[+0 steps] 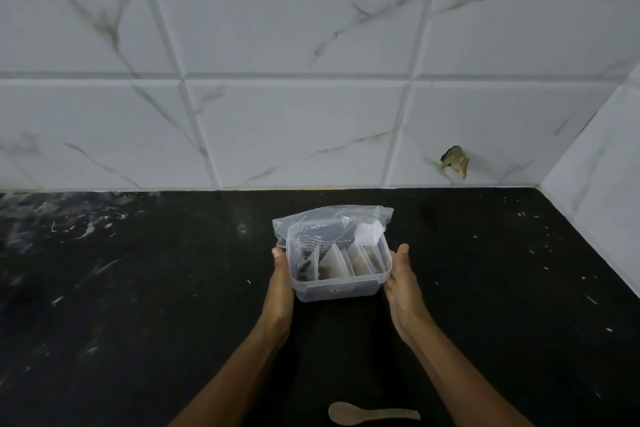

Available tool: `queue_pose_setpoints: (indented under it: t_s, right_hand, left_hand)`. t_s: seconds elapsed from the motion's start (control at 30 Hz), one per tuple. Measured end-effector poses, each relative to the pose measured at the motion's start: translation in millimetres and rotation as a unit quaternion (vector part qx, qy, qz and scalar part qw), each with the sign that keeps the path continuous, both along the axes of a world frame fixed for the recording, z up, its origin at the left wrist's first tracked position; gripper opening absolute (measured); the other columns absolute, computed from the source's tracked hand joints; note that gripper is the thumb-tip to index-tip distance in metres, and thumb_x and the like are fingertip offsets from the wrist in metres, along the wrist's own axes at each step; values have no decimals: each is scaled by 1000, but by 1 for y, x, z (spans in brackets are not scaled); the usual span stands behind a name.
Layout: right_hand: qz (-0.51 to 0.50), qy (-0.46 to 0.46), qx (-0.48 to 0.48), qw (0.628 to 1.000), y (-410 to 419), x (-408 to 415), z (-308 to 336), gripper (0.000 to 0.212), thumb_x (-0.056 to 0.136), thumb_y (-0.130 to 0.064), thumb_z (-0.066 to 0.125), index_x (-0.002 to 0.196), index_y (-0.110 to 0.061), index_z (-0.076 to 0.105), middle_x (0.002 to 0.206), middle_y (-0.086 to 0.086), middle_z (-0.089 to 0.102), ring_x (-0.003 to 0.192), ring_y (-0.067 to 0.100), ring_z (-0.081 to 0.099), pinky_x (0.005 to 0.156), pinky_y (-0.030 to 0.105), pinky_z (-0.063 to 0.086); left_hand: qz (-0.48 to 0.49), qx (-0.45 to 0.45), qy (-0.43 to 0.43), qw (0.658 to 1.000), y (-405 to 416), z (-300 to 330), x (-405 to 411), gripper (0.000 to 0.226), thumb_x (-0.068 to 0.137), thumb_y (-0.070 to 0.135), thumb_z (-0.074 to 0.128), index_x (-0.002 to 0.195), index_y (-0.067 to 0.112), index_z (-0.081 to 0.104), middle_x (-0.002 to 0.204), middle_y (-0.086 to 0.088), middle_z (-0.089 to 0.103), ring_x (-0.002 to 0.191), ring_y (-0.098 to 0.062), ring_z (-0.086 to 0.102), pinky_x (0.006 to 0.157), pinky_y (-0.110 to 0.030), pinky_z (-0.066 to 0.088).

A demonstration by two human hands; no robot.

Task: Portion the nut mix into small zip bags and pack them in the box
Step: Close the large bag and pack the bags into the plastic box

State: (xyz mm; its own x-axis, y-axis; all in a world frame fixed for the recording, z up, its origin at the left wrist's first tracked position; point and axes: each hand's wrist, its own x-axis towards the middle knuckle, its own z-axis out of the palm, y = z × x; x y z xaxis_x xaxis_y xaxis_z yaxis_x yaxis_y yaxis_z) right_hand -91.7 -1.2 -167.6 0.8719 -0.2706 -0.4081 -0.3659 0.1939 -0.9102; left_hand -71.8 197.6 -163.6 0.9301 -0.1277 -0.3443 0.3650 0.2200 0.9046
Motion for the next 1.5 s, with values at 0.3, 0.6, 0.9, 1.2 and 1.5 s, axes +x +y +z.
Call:
queue_pose_setpoints:
  t_s: [0.3, 0.6, 0.9, 1.2, 1.5]
  right_hand:
    - [-6, -42, 3, 999, -8, 78, 18, 119, 51, -101, 35, 142, -26, 47, 139, 0, 56, 128, 16, 50, 114, 44, 32]
    - [-30, -26, 4, 999, -12, 137, 10, 123, 44, -103, 36, 141, -27, 48, 139, -1, 56, 128, 16, 50, 115, 42, 32]
    - [-30, -27, 19, 999, -14, 152, -8, 115, 48, -101, 39, 140, -33, 48, 140, -3, 54, 129, 15, 50, 114, 43, 33]
    - [-11, -28, 7, 1000, -16, 152, -12, 110, 51, -100, 39, 140, -37, 47, 142, -6, 53, 132, 13, 47, 115, 43, 31]
    - [21, -30, -63, 997, -16, 72, 23, 73, 92, -69, 28, 152, -27, 24, 155, 4, 33, 141, 21, 33, 117, 42, 26]
  left_hand:
    - [-6, -2, -44, 999, -9, 26, 86, 93, 80, 81, 12, 130, 20, 62, 123, -8, 69, 118, -26, 64, 109, -50, 42]
    - [9, -1, -25, 1000, -19, 19, 144, 98, 77, 88, 17, 137, 20, 55, 129, -9, 66, 122, -27, 60, 112, -51, 39]
    - [6, 11, -22, 1000, -22, 6, 162, 99, 78, 88, 15, 130, 19, 63, 127, -13, 66, 122, -30, 61, 111, -51, 40]
    - [-4, 24, -3, 1000, -17, 3, 164, 93, 86, 82, 11, 133, 19, 60, 127, -11, 67, 120, -27, 62, 108, -47, 43]
    - [24, 38, 34, 998, -3, 24, 81, 86, 93, 72, 8, 156, 13, 18, 163, -4, 20, 150, -18, 18, 123, -37, 11]
